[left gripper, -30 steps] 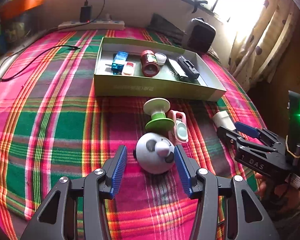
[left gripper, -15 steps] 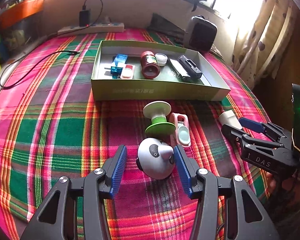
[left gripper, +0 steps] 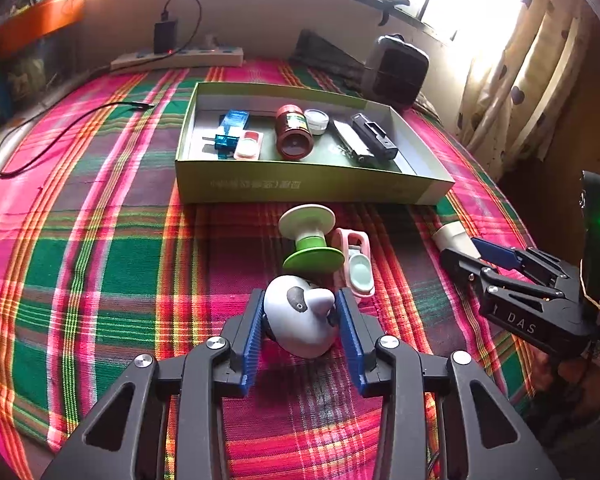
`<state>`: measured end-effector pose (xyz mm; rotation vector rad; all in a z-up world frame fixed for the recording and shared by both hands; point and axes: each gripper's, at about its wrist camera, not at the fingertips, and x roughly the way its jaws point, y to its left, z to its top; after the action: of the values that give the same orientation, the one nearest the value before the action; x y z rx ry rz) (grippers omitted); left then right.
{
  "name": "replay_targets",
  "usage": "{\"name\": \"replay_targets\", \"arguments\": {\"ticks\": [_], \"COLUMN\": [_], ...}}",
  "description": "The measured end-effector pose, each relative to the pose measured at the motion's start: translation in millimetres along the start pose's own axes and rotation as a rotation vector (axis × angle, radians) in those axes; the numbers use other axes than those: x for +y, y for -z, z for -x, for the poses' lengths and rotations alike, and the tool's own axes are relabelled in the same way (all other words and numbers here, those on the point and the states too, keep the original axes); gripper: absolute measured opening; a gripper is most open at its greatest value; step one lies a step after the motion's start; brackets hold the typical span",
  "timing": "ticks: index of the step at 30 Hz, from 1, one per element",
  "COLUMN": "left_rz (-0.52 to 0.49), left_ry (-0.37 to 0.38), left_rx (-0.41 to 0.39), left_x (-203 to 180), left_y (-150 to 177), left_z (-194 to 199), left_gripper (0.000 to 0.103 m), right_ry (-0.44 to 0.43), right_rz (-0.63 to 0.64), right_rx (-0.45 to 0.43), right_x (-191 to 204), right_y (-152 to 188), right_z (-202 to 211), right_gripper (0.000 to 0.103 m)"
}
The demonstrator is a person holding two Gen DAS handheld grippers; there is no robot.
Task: Organize rigid objects
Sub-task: 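Close left tool on the white-grey ball while right tool grasps the white charger plug, then lift the ball with left tool while right tool lifts the charger plug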
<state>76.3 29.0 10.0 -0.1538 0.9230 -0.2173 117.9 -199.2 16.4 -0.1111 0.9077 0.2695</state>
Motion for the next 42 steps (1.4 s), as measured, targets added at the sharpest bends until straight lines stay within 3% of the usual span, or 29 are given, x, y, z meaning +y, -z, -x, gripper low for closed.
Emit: {"name": "replay_targets", "arguments": {"ticks": [6, 42], "left_rz": [0.002, -0.028], "left_ry": [0.004, -0.018], "left_rx": [-0.003, -0.026], "left_x": [0.8, -3.9], "left_y": [0.2, 2.0], "left_z": [0.3, 4.7], "left_gripper": [0.035, 0.032], "right_ry": [-0.008, -0.023], "right_rz": [0.001, 0.012], "right_rx": [-0.005, -0.005], "right_x": [0.1, 4.4], "right_y": [0.2, 0.5], "right_z": [1.6, 2.2], "right_gripper": [0.035, 0.035]}}
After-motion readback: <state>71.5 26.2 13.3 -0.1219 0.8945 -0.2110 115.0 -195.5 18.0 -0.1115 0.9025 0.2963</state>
